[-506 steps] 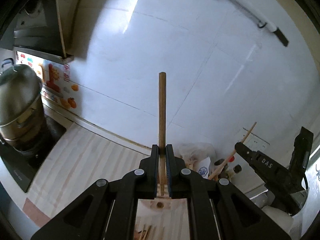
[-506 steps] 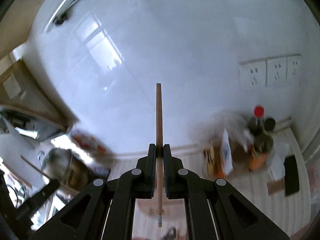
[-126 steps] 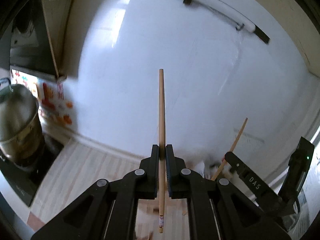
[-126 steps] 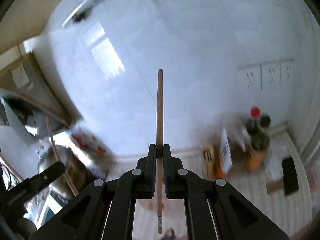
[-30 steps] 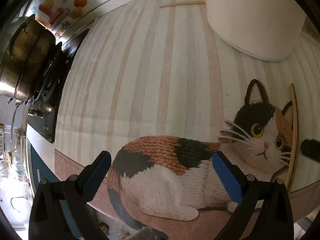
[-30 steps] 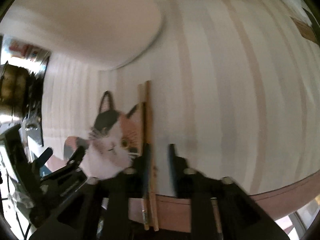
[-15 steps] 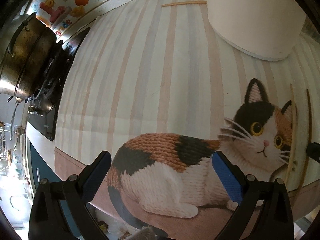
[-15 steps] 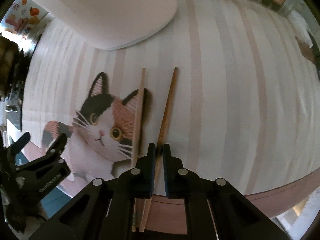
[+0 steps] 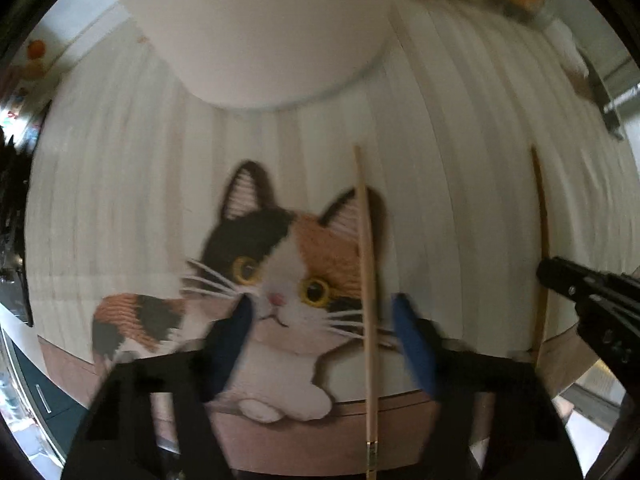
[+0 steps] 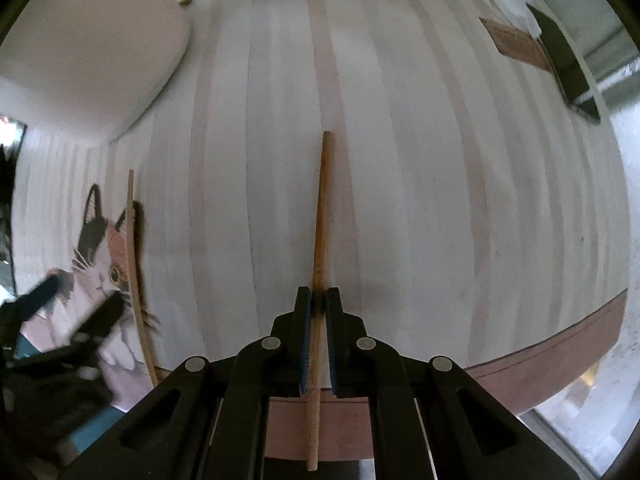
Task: Organize utensils
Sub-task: 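Return to the mat and grasp the last chopstick with each tool, then lift both chopsticks upright and carry them over the beige holder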
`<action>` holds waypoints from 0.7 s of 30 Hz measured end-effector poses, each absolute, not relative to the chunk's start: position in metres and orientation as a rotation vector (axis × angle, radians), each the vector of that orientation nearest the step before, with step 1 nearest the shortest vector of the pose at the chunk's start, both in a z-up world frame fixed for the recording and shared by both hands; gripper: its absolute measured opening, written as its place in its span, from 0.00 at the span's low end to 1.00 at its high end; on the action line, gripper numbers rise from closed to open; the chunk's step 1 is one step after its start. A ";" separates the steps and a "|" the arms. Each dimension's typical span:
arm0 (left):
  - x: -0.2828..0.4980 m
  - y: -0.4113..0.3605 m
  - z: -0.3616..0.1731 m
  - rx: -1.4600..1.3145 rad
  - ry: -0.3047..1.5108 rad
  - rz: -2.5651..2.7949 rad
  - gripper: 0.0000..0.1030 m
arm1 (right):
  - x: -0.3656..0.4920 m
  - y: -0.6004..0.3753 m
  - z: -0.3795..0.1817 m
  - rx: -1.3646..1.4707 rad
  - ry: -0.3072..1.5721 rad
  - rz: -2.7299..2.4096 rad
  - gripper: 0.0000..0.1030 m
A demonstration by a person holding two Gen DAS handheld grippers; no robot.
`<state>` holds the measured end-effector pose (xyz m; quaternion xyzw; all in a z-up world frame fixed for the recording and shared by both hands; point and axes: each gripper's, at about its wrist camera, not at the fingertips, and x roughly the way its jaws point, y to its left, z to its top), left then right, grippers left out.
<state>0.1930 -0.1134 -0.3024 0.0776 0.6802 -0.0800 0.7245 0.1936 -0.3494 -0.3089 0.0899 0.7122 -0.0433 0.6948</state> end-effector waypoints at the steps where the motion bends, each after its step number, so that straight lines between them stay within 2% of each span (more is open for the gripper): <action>1: 0.193 -0.112 -0.300 0.158 1.486 -0.179 0.40 | 0.193 -0.358 -0.307 0.212 1.588 -0.092 0.07; 3: 0.194 -0.109 -0.298 0.154 1.482 -0.191 0.26 | 0.198 -0.375 -0.302 0.226 1.585 -0.094 0.07; 4: 0.195 -0.106 -0.298 0.160 1.477 -0.193 0.11 | 0.197 -0.376 -0.300 0.228 1.583 -0.097 0.07; 5: 0.195 -0.103 -0.297 0.171 1.474 -0.189 0.06 | 0.198 -0.380 -0.298 0.227 1.581 -0.101 0.07; 16: 0.210 -0.026 -0.297 0.162 1.459 -0.049 0.04 | 0.190 -0.309 -0.313 0.203 1.546 -0.134 0.07; 21: 0.212 -0.017 -0.295 0.152 1.461 -0.052 0.04 | 0.194 -0.273 -0.319 0.189 1.575 -0.039 0.07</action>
